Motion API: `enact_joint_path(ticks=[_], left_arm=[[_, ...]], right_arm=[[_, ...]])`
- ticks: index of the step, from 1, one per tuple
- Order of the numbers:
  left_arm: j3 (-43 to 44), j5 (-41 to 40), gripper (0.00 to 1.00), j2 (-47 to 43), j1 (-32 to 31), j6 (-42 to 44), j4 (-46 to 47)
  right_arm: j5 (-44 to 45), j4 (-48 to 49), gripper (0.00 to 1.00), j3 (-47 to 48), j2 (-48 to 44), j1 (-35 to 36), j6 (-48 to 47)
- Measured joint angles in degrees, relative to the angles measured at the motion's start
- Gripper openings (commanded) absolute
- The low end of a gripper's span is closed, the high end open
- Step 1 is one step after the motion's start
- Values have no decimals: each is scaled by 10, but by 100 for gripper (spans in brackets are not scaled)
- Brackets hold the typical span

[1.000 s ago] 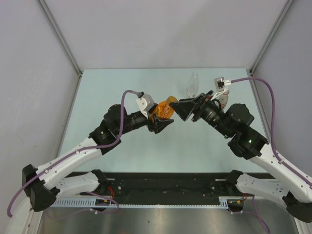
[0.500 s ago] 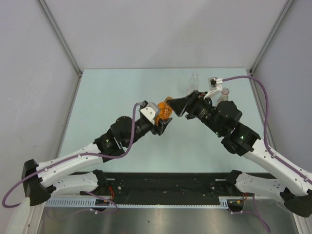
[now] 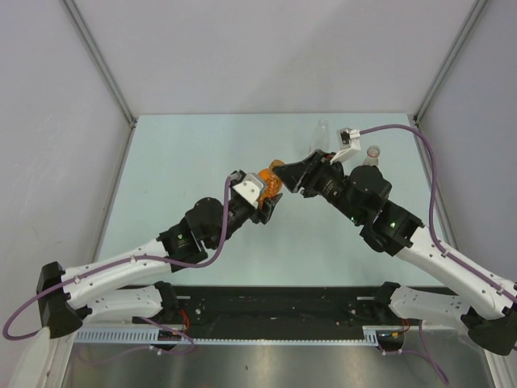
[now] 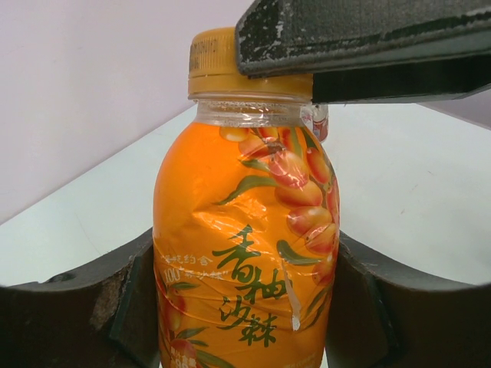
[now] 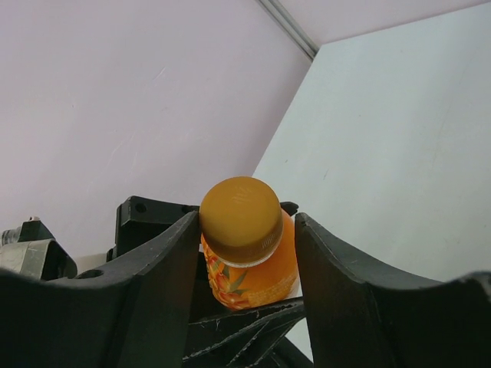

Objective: Unscrew the bottle caps

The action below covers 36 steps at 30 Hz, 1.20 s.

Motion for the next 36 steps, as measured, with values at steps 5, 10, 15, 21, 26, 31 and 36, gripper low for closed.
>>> enact_joint_path(ticks=[5, 10, 15, 21, 26, 31, 36], left_arm=[[0, -1, 0, 0, -3, 0, 0], [0, -2, 0, -1, -3, 0, -1], [0, -2, 0, -1, -3, 0, -1], [0, 9, 0, -11, -3, -2, -17], [2, 75, 0, -34, 10, -12, -47], [28, 228, 0, -43, 54, -54, -80], [52, 434, 0, -43, 121, -133, -83]], right_arm=[[-1, 7, 45, 0, 6, 1, -1], [-3, 10, 37, 0, 6, 2, -3], [-2, 11, 0, 0, 6, 3, -8], [-5, 10, 0, 1, 6, 6, -26], [-28, 6, 0, 1, -6, 10, -61], [-68, 6, 0, 5, -30, 10, -111], [-150, 24, 0, 6, -51, 5, -171]])
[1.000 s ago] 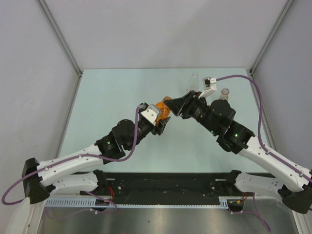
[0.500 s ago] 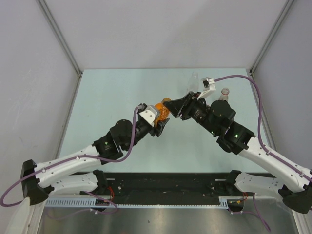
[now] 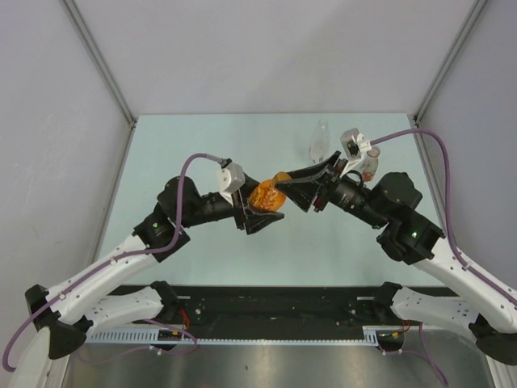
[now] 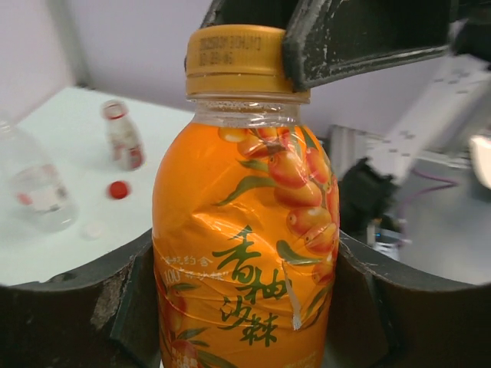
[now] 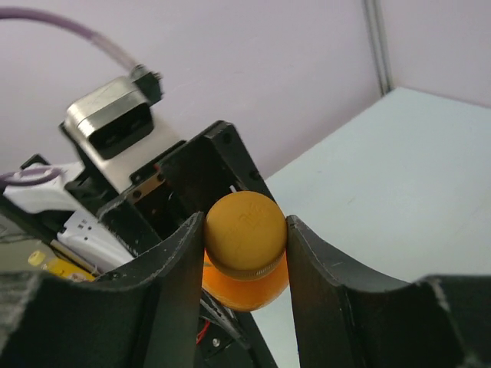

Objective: Unscrew the bottle caps

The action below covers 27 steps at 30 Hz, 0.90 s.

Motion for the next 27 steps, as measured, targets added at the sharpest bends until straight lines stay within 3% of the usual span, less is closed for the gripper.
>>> enact_joint_path(ticks=[6, 13, 17, 23, 27], left_arm=[[37, 195, 0, 27, 32, -90, 26], [42, 367, 0, 59, 42, -228, 139], [42, 447, 0, 96, 40, -341, 248], [46, 542, 0, 190, 35, -622, 534], [78, 584, 0, 243, 33, -769, 651]], right_arm=[[-140, 25, 0, 3, -21, -19, -56], [-323, 72, 0, 10, -24, -44, -87], [-399, 94, 0, 12, -21, -53, -101], [-478, 108, 0, 16, -20, -64, -123], [-511, 106, 0, 18, -21, -75, -139]])
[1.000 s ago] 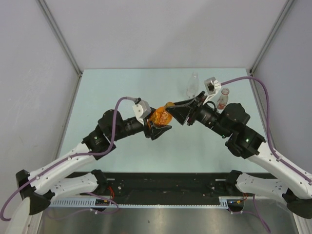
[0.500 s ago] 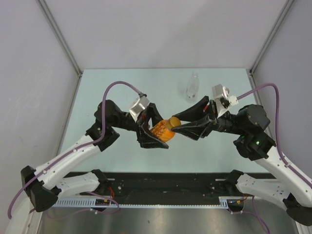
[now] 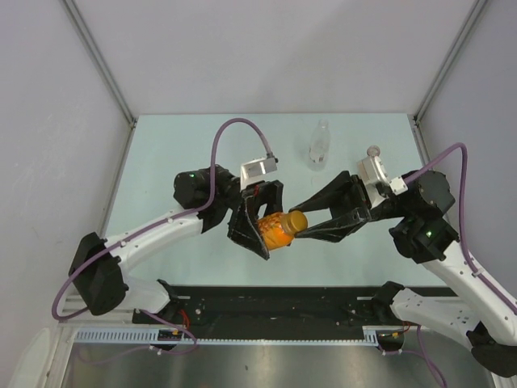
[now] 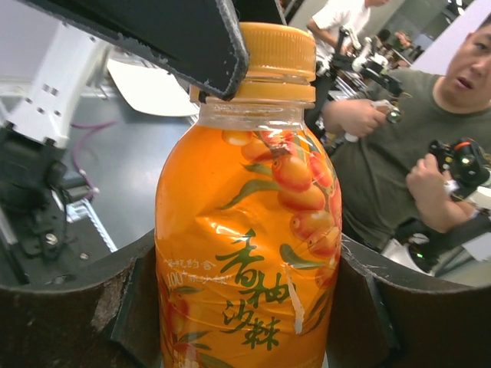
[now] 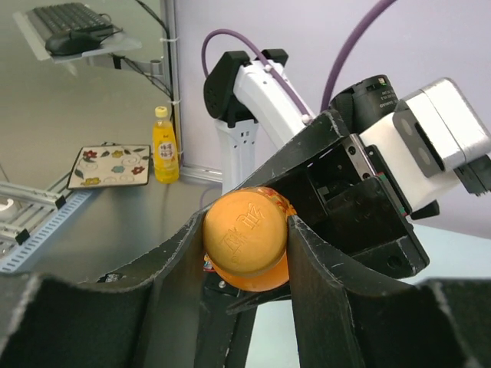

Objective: Unscrew the bottle caps

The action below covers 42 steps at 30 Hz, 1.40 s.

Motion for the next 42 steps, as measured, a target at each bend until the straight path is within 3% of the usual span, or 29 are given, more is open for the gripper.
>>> enact_joint_path(ticks=[8, 18, 24, 28, 31, 42], left_arm=[[14, 31, 0, 13, -5, -97, 57], [19, 43, 0, 16, -5, -118, 61], [19, 41, 0, 16, -3, -119, 61], [19, 40, 0, 16, 0, -119, 62], [19, 40, 0, 16, 2, -118, 62], [19, 18, 0, 18, 7, -117, 61]], right_arm=[[-26, -8, 0, 1, 1, 6, -33], [-33, -30, 0, 10, 3, 8, -53], [-20, -54, 22, 18, 3, 9, -55], [-4, -64, 46, 21, 3, 14, -54], [6, -71, 58, 22, 1, 17, -53], [31, -119, 66, 23, 17, 25, -43]])
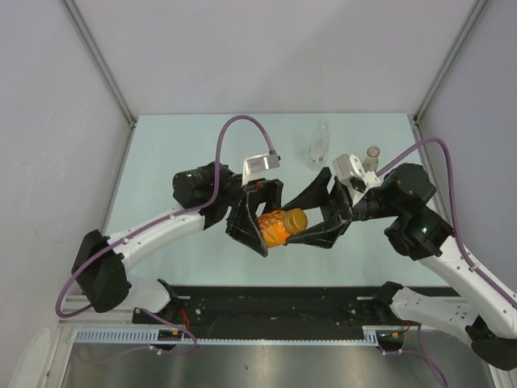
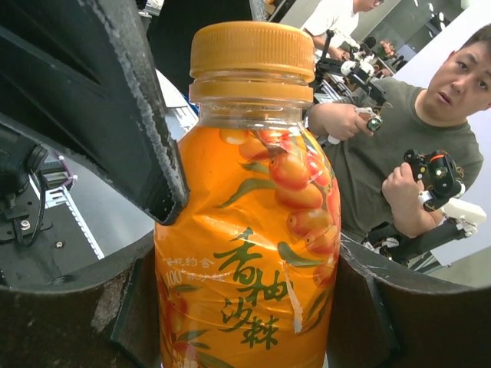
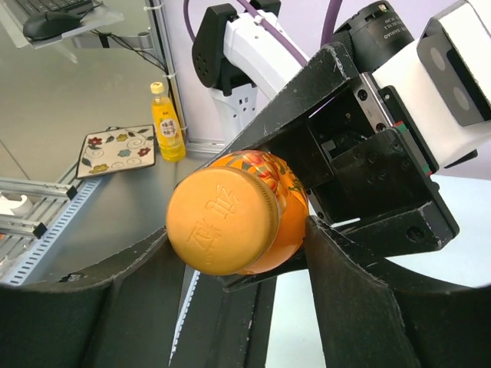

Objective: Unscrew the bottle caps

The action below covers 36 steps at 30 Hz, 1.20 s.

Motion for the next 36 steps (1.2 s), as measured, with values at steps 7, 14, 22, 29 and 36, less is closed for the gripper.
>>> enact_joint_path(ticks=[7, 14, 22, 29, 36], left_arm=[[0, -26, 0, 0, 2, 5, 0], [-15, -53, 0, -9, 19, 88, -10], [-35, -133, 0, -123, 40, 416, -285], [-25, -313, 0, -201, 41, 644, -509], [-59, -535, 0, -240, 36, 743, -595]], right_arm=[[10, -14, 89, 0, -1, 3, 3], [32, -26, 100, -1, -5, 7, 5], [58, -79, 100, 8, -31, 8, 1], [154, -132, 100, 10, -49, 5, 8], [331, -110, 98, 10, -49, 5, 80]])
